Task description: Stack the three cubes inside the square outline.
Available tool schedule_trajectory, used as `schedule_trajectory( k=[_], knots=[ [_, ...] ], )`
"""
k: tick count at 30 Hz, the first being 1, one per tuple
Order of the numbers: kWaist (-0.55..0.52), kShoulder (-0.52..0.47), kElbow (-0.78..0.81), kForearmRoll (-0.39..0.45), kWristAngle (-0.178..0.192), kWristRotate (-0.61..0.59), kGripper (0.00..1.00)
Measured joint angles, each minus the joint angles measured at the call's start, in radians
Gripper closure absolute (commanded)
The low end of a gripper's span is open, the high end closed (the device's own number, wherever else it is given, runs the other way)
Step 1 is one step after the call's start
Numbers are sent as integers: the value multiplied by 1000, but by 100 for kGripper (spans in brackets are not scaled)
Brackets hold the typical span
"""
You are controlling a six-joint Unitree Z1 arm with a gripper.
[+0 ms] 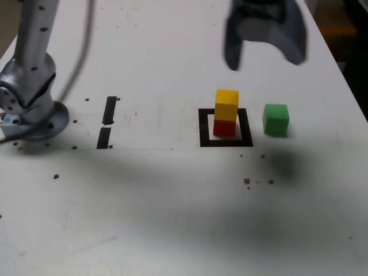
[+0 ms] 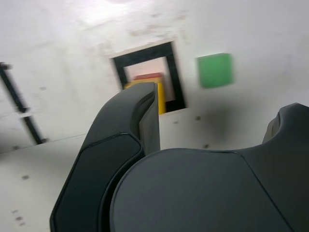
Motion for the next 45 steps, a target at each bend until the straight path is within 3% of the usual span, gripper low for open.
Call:
schedule_trajectory(
  k=[5,19,32,39,45],
  knots=[
    [12,13,-159,0,-12,-5,10],
    [39,143,-73,-43,-60,-30,10],
    [93,171,106,-208,-106,-31,10],
    [96,206,154,-251,-134,-27,21],
    [109,219,220,-340,-174,-24,31]
  ],
)
